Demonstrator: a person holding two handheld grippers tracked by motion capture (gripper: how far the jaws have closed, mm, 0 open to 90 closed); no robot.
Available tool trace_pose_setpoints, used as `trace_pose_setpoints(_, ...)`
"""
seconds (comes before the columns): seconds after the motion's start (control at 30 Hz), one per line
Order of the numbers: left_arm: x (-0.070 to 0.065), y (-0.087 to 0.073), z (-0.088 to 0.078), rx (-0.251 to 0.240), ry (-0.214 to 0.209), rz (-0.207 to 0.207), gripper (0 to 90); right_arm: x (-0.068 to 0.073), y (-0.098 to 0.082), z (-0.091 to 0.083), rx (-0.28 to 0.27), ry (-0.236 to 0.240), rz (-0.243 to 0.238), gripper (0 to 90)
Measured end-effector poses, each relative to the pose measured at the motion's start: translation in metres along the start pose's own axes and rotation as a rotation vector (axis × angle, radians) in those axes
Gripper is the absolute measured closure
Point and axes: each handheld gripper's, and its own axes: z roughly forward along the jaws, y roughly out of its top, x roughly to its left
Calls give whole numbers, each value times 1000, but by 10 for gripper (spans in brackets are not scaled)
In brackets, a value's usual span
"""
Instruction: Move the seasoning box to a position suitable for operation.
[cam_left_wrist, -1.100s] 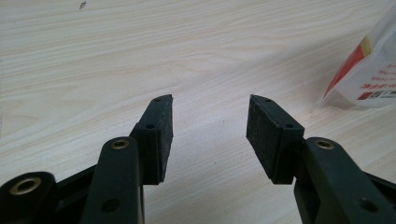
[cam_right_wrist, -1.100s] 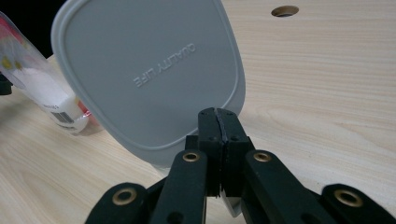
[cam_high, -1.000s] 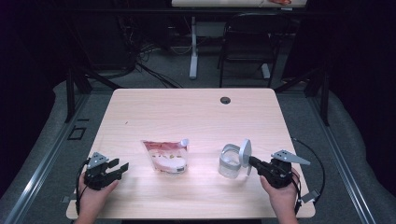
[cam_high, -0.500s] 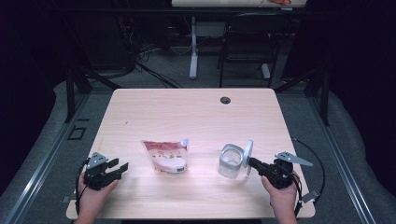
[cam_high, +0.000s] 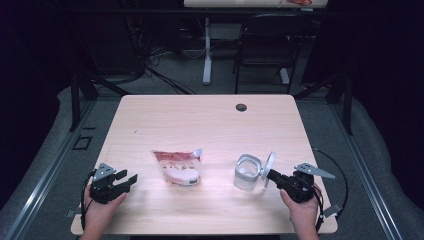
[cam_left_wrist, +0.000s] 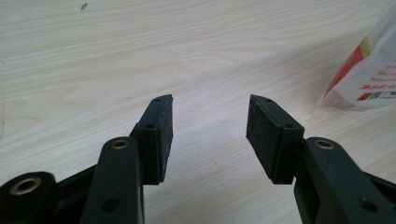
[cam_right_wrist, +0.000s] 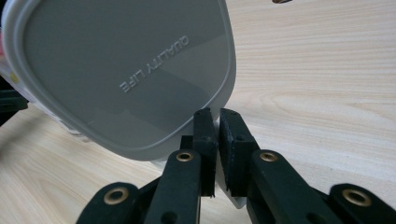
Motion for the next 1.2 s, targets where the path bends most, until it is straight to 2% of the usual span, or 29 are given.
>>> trace_pose_setpoints(0.17, 0, 0, 0, -2, -1, -2, 513, 3, -1, -2, -8, -19, -25, 803)
trace_pose_setpoints(0.23, 0, 0, 0, -2, -3, -2, 512, 3, -2, -4, -11, -37, -41, 735)
trace_pose_setpoints(0.3, 0, 0, 0, -3, -3, -2, 512, 3, -2, -5, -13, -40, -44, 723)
trace_pose_setpoints(0.4, 0, 1, 0, 3, -7, 3, 512, 3, -4, -7, -15, -83, -84, 659)
trace_pose_setpoints(0.6, 0, 2, 1, -2, -8, 1, 512, 5, -9, -12, -2, -129, -126, 628)
trace_pose_setpoints(0.77, 0, 3, 1, 2, -10, 2, 515, 14, -14, -14, 8, -171, -163, 603)
trace_pose_setpoints(0.87, -1, 3, 2, 1, -7, 4, 517, 19, -17, -14, 16, -182, -176, 597)
trace_pose_setpoints(0.93, -1, 3, 2, -1, -7, 4, 518, 24, -19, -13, 46, -177, -183, 610)
trace_pose_setpoints(1.03, -1, 3, 2, -5, -9, 3, 518, 25, -20, -11, 60, -182, -197, 616)
trace_pose_setpoints(1.2, -1, 3, 2, -2, -12, 3, 518, 24, -22, -4, 74, -192, -194, 608)
